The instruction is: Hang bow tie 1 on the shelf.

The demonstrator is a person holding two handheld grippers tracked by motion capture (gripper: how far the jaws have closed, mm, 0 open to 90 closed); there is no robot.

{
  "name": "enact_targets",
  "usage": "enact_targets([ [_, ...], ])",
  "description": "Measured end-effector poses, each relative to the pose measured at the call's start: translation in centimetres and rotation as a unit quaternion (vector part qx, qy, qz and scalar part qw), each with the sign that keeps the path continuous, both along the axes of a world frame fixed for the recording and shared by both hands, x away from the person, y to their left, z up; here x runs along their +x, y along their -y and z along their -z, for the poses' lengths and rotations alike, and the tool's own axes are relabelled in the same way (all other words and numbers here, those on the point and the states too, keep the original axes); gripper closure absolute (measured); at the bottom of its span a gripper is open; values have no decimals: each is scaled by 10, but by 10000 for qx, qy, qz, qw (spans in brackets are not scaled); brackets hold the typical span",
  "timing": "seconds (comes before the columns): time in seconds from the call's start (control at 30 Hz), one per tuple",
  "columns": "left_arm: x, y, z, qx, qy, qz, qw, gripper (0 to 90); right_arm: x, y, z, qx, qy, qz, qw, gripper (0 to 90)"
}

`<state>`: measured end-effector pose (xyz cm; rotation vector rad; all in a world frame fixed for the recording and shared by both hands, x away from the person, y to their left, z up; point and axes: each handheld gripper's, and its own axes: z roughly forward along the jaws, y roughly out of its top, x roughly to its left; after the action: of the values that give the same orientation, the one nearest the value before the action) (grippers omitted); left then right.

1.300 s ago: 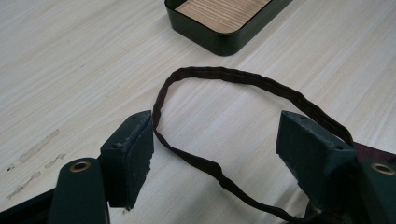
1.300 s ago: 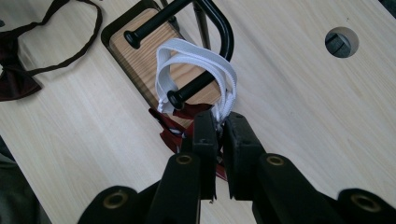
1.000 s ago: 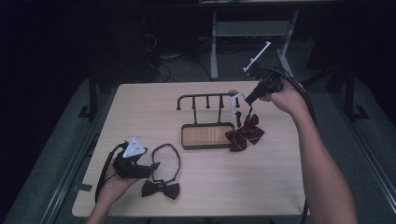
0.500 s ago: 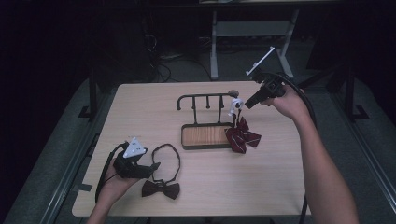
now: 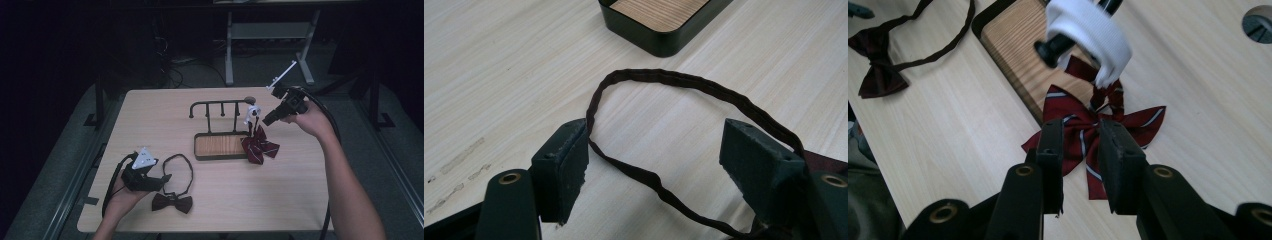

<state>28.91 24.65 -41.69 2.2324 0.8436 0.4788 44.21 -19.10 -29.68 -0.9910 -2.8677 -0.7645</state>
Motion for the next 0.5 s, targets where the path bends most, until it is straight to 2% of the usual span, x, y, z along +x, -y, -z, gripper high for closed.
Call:
enact_targets([
  [0.17, 0, 1, 0, 44, 4, 34, 10000, 282, -7, 8, 13, 97, -114, -24, 9999, 679],
  [0.37, 0, 1, 2, 39, -24, 9, 10000, 282, -15, 10, 17, 148, -89, -52, 9998, 665],
  [0.5, 0, 1, 1, 34, -18, 10, 10000, 281, -19, 14, 25, 179, -119, -29, 9998, 649],
])
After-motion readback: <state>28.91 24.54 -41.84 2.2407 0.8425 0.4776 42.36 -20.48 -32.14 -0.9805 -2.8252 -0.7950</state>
